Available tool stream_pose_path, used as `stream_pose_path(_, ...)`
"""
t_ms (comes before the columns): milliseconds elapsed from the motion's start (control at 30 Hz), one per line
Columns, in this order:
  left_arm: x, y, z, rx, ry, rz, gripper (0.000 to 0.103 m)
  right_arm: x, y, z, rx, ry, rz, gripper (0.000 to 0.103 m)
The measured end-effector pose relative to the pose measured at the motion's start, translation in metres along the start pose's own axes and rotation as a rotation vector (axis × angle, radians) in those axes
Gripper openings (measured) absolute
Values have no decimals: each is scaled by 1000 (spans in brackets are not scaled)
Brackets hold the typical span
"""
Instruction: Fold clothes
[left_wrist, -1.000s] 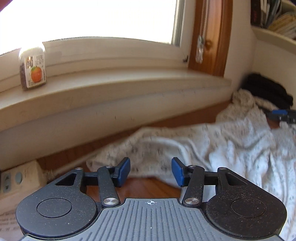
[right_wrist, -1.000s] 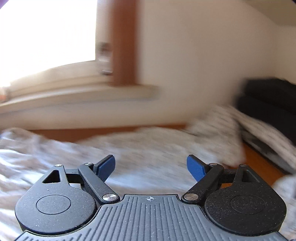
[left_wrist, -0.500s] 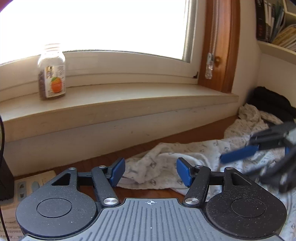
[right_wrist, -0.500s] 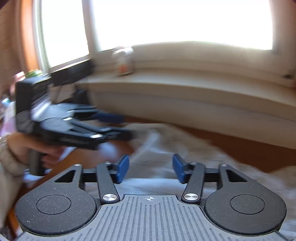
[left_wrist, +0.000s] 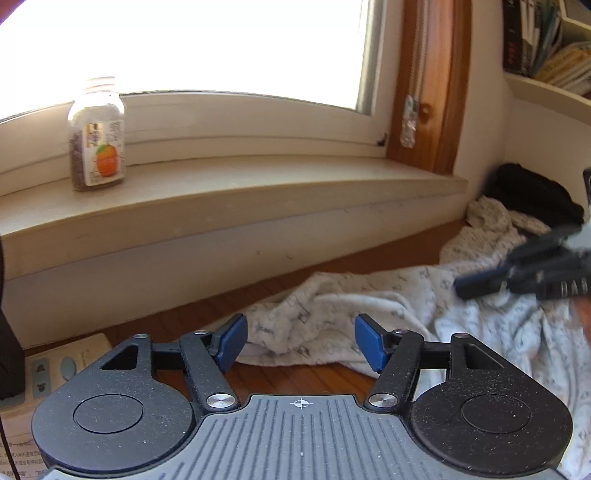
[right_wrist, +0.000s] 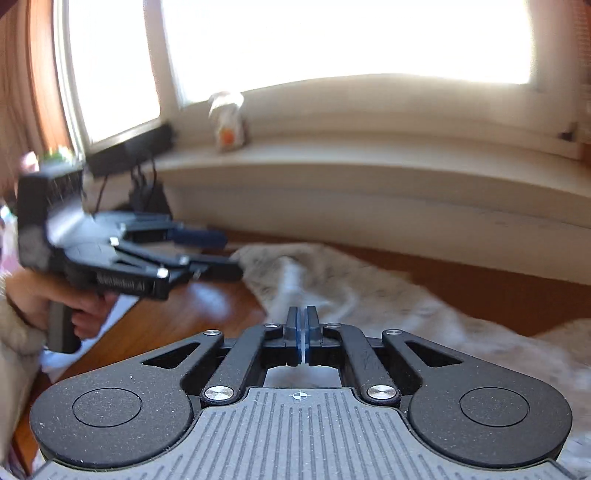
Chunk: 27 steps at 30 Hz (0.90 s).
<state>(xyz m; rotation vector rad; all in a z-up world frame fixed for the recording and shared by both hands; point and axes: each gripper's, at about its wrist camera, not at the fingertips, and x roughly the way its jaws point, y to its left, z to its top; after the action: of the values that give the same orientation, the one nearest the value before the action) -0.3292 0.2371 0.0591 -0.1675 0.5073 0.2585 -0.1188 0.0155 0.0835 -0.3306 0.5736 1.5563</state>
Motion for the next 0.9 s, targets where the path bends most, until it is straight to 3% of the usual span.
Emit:
stream_pose_path(133,2,-3,-2,14,14,-16,76,-18,-28,-12,13,0,-119,4)
stream_pose_path(267,4,0,-1,-1,8,17,76,-15,-28,-15,42,2,-76,14)
stream_pose_path(367,4,3,0,-13,2,30,76,-2,-7,-9,29,6,-26,30)
stream_pose_path(533,4,4,-1,-12,6,29,76,31,25,-1,-2,62,34,41)
stream_pose_path(633,5,4,-2,-5,13,34,76,51,34,-2,-31,105,45,37)
stream_pose_path(667,5,4,-2,-3,16,34,76,52,35,-3,-44,102,48,14)
stream_pose_path(700,6,5,-2,-4,17,31,76,51,35,-3,-54,96,50,7)
stream_pose_path(900,6,1,-4,12,27,-11,76,-5,6,7,34,-48,77,5)
